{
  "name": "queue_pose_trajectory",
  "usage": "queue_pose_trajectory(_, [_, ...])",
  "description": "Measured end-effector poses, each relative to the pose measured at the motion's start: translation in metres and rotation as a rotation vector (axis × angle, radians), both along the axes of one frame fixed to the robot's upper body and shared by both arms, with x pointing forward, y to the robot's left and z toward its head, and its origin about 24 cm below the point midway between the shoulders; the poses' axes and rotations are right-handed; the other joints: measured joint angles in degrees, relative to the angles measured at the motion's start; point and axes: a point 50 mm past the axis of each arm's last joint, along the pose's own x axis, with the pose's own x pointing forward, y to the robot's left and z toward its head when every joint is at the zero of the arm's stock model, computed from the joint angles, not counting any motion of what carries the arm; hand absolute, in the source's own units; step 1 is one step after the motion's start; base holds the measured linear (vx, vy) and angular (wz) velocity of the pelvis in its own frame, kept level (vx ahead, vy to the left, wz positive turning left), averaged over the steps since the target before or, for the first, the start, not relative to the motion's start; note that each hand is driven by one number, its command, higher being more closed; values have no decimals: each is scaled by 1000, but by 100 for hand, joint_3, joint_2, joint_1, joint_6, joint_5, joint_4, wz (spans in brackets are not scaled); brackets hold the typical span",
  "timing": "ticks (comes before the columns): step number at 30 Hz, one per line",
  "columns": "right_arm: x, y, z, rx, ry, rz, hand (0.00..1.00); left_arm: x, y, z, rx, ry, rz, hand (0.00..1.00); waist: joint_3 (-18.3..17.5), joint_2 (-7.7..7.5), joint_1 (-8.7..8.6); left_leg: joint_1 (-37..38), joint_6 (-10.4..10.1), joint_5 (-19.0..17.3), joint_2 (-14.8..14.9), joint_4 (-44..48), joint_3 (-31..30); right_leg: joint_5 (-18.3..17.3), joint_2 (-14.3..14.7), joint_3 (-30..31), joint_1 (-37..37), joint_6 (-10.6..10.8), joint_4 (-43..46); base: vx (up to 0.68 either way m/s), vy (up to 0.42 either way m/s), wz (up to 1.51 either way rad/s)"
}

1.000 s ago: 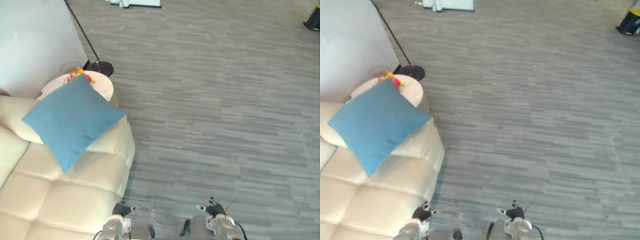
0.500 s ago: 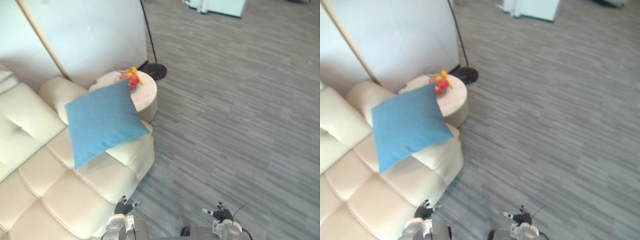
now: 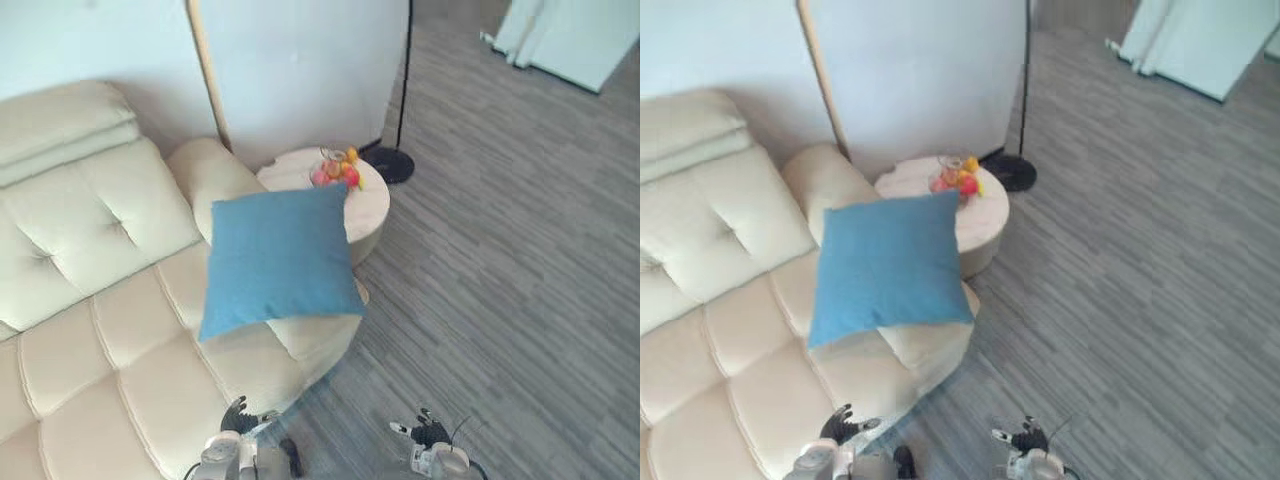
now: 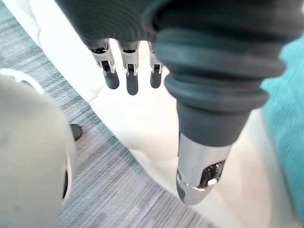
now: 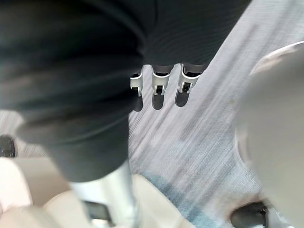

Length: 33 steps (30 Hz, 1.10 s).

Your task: Pick up cushions and gather them together orderly.

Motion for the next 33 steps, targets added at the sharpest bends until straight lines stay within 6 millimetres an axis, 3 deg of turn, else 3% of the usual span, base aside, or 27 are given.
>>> queue_pose_trajectory(2, [0,-4,0,-11,0,-1,0,1,-2,0,-6,0,6,0,8,68,-72,74,-73,30,74,-34,-326,8,490,696,-374,-47,-860,222,-112,91])
queue_pose_trajectory(3, [0,-5,1,-13,1,-2,0,-4,-1,-2,-7,14,13,0,7,76,-138,72,-148,36,80,-65,-492,238,675,1022,-413,-58,-1528,152,-119,98])
queue_pose_trajectory(5, [-9,-3,-3,-5,30,-10,0,-5,5,-1,6,14,23,0,-59,-135,-142,171,-298,-19,-136,-103,-716,1311,622,1391,-468,-210,-2336,154,-168,76])
queue_pose_trajectory(7, [-13,-13,-3,-24,36,-38,0,-14,-7,-6,-37,32,74,0,-250,190,-146,238,-431,-58,71,-170,-929,1219,724,1065,-232,-262,-2495,260,-238,52])
queue_pose_trajectory(10, [-18,-20,-3,-33,40,-78,0,-12,-16,-6,-71,19,118,0,-289,392,-157,251,-567,24,217,-351,-1237,1218,808,607,39,-279,-2798,169,-162,69])
queue_pose_trajectory(13, [-18,-19,-2,-30,35,-88,0,-9,-13,-4,-69,2,141,0,-277,314,-155,245,-684,133,336,-417,-1208,1183,826,141,333,-335,-2992,78,-104,76])
queue_pose_trajectory(16, [-14,-18,-1,-11,8,-143,0,-8,-7,-3,-55,-10,151,0,-353,155,-130,142,-639,285,358,-490,-633,1160,733,-107,381,-367,-3078,3,-20,48])
queue_pose_trajectory(21, [12,-30,21,-64,-149,-157,0,-15,13,-2,-13,-2,204,0,-411,81,-132,271,-648,462,277,-816,-621,1277,728,-111,480,-341,-3306,1,8,5])
queue_pose_trajectory(24, [39,-51,51,-151,-321,-155,0,-7,36,8,29,-63,252,0,-428,96,-157,403,-642,691,241,-1232,-611,1371,747,-109,487,-345,-3452,0,0,0])
queue_pose_trajectory(27, [62,-69,82,-231,-473,-143,0,3,67,25,93,-147,306,0,-426,106,-172,487,-650,788,246,-1442,-593,1423,802,-85,536,-357,-3597,0,0,0])
queue_pose_trajectory(33, [98,-84,122,-297,-654,-157,0,40,97,65,171,-366,319,0,-394,209,-165,526,-656,849,244,-1612,-563,1512,849,-36,540,-357,-3757,28,-3,-3])
